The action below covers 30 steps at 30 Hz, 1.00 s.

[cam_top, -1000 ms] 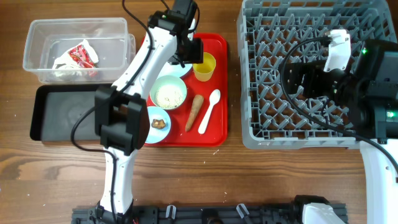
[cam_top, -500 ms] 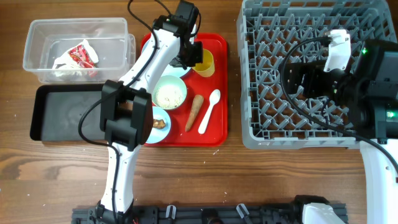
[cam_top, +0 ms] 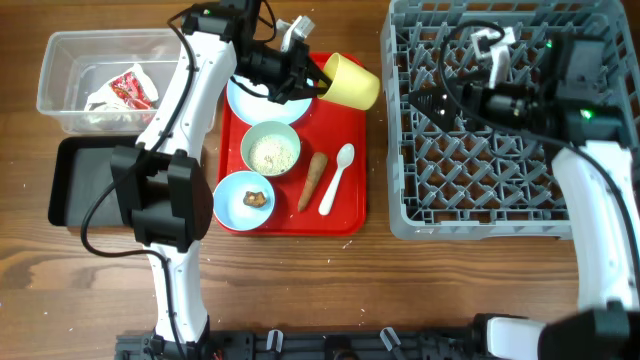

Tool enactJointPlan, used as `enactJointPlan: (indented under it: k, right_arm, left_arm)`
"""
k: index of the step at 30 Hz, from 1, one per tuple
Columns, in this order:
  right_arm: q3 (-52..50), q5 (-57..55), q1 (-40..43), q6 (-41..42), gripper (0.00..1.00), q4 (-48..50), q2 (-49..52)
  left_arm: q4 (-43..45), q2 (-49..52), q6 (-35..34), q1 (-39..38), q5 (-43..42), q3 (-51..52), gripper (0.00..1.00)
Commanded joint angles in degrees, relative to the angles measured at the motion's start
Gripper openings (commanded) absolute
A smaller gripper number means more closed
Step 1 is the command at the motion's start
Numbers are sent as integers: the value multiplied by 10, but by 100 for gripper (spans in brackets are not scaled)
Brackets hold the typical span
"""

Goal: Sort waste into correct bins and load items into the dishwasher rack
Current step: 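Hand the yellow cup from the left gripper to the right gripper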

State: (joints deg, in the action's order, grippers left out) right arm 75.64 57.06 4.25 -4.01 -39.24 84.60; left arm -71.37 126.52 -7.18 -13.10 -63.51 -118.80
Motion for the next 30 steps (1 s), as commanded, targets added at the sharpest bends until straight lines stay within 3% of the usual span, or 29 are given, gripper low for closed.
enactJointPlan:
  k: [1, 3, 7, 11, 17, 20, 22, 26, 30]
  right_arm:
    - [8, 185, -3, -35, 100, 56, 63]
    - [8, 241, -7, -36, 99, 93, 97]
    - [7, 240, -35, -64, 91, 105, 101]
    - [7, 240, -59, -62, 91, 149, 101]
    - [7, 173, -98, 26, 85, 243, 101]
    - [7, 171, -113, 44, 76, 273, 101]
    - [7, 171, -119, 45, 64, 274, 101]
    - [7, 170, -119, 44, 59, 269, 101]
    - [7, 160, -115, 45, 55, 263, 101]
  left_arm:
    - [-41, -12, 76, 1, -113, -5, 4]
    - [-48, -12, 81, -2, -151, -5, 4]
    - [-39, -12, 81, -2, -195, -5, 4]
    - [-38, -12, 85, -2, -226, -5, 4]
    - [-33, -12, 85, -16, -226, -5, 4]
    - [-25, -12, 85, -26, -226, -5, 4]
    - [-23, -12, 85, -29, -226, -5, 4]
    - [-16, -12, 85, -29, -226, -5, 4]
    - [-14, -12, 85, -29, -223, -5, 31]
